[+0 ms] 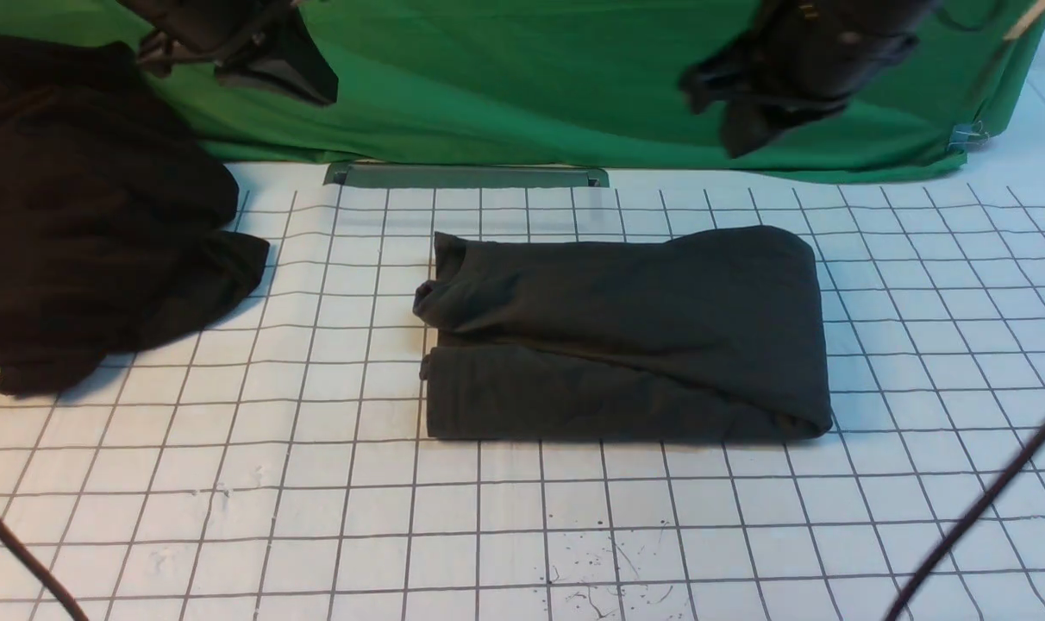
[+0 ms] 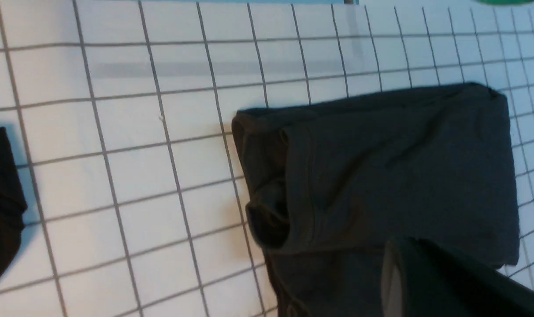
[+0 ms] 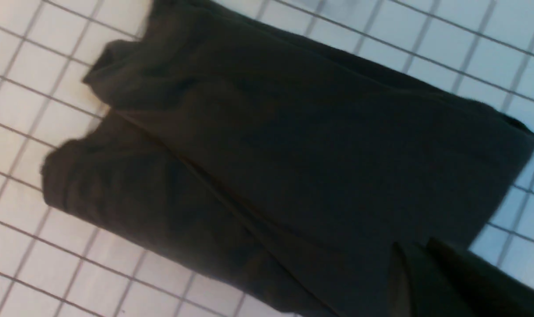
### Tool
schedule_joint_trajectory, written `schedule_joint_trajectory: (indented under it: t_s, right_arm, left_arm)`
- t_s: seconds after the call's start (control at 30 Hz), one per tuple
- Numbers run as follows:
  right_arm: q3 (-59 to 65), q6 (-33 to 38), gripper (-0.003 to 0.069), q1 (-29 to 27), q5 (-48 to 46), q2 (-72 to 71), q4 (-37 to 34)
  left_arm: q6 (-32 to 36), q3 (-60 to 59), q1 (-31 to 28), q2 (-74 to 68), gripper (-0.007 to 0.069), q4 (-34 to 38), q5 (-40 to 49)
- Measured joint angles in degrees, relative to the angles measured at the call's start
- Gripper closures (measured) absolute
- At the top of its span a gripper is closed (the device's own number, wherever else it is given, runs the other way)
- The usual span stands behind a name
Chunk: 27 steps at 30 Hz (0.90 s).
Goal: Fold a long-sleeved shirt over a white checkered tablecloth.
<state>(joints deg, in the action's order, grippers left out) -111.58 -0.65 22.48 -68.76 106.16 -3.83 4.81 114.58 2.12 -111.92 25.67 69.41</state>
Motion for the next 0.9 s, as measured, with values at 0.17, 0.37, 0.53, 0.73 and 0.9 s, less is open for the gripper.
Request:
schedule_joint_trajectory:
  t_s: [0.17,0.37,0.53,0.73,0.9]
  right_arm:
    - [14.09,0.64,0.0631,-4.76,-0.32,-5.88,0.01]
    - [29.03,-0.81,0.0406,-7.01,5.75,-5.96,0.21]
    - [35.43,-1.08,0.0237,-7.01,9.58,-1.04,-0.64]
    - [35.89,-1.13,0.0215,-7.01,14.12,3.92,-0.78]
    - [35.89,-1.13,0.0221,-7.01,19.63,4.53,-0.9]
  left_arm:
    - [-0.09,-10.71,0.57,3.46,0.0508,-1.51,0.22]
    - [-0.13,-21.64,4.23,3.48,0.0337,2.33,-4.14]
    - [-0.13,-23.6,8.2,2.05,0.0211,0.9,-8.55]
    - [-0.41,-23.67,10.55,-2.62,0.0165,0.05,-10.34]
    - [-1.67,-23.67,11.21,-6.91,0.0198,0.11,-11.74]
